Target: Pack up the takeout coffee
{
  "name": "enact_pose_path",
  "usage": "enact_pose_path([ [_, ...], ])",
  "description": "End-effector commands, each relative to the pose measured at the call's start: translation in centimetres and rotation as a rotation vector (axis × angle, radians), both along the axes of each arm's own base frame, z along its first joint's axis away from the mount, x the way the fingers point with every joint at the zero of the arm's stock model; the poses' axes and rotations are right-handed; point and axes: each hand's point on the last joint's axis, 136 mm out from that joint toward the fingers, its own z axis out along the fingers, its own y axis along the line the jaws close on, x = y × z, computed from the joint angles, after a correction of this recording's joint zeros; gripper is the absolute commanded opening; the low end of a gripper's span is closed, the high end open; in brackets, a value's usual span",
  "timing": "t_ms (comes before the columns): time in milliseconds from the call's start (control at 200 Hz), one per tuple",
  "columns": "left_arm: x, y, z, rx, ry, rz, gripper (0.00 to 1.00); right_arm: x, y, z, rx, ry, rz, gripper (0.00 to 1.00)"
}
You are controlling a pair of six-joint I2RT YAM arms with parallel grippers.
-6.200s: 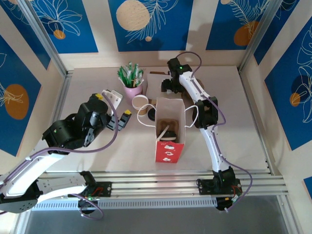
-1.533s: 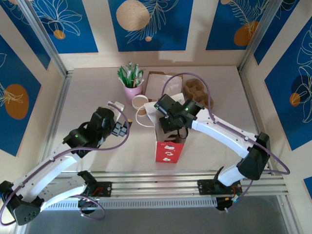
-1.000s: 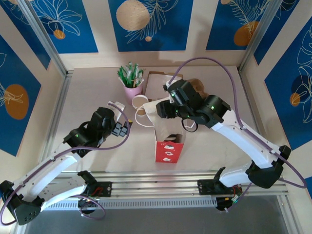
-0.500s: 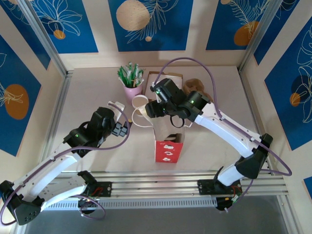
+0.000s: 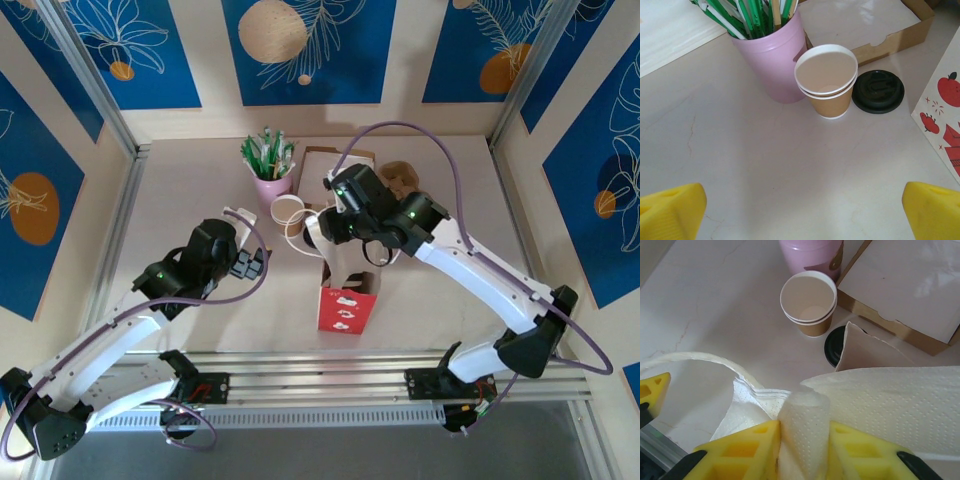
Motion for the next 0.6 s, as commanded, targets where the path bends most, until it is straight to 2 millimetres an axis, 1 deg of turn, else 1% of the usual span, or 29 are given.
enact_pose_path([
  [0, 0.2, 0.1, -0.2, 0.005, 0.006, -0.007, 1.00, -0.5, -0.7, 1.8, 0.052, -0.031, -0.011, 0.27],
  [65, 0.3, 0.1, -0.3, 0.006, 0.008, -0.004, 1.00, -0.7, -0.8, 2.2, 0.063, -0.037, -0.008, 0.27],
  [130, 0.3, 0.1, -0.3, 0.002, 0.009, -0.005, 1.00, -0.8, -0.9, 2.3, 0.069, -0.036, -0.006, 0.23],
  [270, 0.3, 0.2, -0.3, 0.003, 0.013, -0.003, 1.00, -0.9, -1.2, 2.4, 0.069, -0.030, -0.016, 0.11],
  [405, 0.3, 0.1, -0.3, 0.002, 0.014, -0.004, 1.00, -1.5, -1.6, 2.5, 0.088, -0.025, -0.020, 0.05],
  [500, 0.3, 0.2, -0.4, 0.003, 0.016, -0.003, 1.00, -1.8, -1.9, 1.0, 0.074, 0.007, -0.031, 0.03],
  [595, 0.3, 0.2, -0.3, 0.001, 0.016, -0.004, 1.00, -1.9, -2.4, -2.0, 0.020, 0.071, -0.057, 0.00],
])
